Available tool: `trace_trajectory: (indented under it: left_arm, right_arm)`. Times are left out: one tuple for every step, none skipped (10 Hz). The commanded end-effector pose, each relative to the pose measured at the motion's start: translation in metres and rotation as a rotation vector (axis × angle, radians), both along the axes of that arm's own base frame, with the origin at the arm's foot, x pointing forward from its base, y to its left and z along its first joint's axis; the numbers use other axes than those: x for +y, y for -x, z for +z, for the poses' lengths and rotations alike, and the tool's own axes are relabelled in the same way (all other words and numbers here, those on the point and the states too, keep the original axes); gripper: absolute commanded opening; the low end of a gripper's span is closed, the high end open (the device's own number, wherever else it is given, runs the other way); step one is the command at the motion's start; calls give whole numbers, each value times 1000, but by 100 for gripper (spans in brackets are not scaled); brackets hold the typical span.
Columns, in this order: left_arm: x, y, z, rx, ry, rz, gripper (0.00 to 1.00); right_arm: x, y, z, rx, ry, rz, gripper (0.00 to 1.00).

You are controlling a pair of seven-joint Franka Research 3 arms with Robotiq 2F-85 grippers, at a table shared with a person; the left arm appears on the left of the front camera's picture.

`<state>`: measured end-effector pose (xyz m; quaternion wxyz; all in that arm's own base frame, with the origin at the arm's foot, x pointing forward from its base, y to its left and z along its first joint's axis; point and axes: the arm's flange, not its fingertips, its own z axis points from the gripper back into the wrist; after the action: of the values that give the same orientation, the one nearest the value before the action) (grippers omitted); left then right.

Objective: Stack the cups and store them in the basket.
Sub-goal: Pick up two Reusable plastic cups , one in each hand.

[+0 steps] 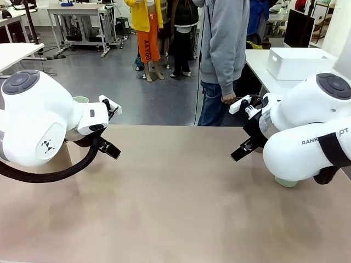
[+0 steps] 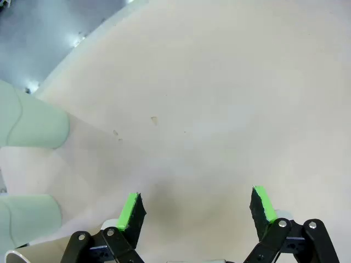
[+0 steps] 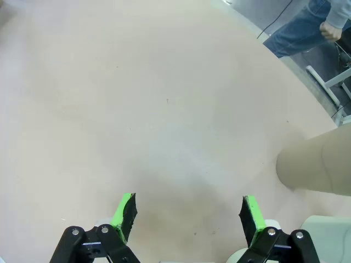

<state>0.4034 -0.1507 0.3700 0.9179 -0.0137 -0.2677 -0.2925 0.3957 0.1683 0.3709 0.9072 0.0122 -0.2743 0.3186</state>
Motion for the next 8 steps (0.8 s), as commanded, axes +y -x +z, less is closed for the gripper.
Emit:
trace_trajectory:
  left_arm:
    - [0, 0, 0, 0, 0, 0, 100]
    - [-2, -3, 28, -13, 30, -41, 100]
    - [0, -7, 62, -28, 64, -69, 100]
    - [2, -11, 92, -30, 83, -95, 100]
    - [6, -9, 122, -30, 99, -147, 100]
    - [18, -2, 149, -20, 127, -221, 100]
    - [40, 12, 180, -19, 133, -313, 100]
    - [67, 24, 202, -24, 146, -378, 100]
  right_arm:
    - [0, 0, 0, 0, 0, 0, 100]
    - [3, -12, 26, -37, 47, -6, 100]
    - [3, -23, 60, -45, 55, -3, 100]
    - [3, -31, 88, -59, 48, 2, 100]
    - [1, -36, 113, -71, 24, 33, 100]
    - [-7, -35, 136, -79, -22, 77, 100]
    - [-29, -26, 163, -94, -67, 127, 100]
    - [-56, -16, 184, -105, -119, 175, 100]
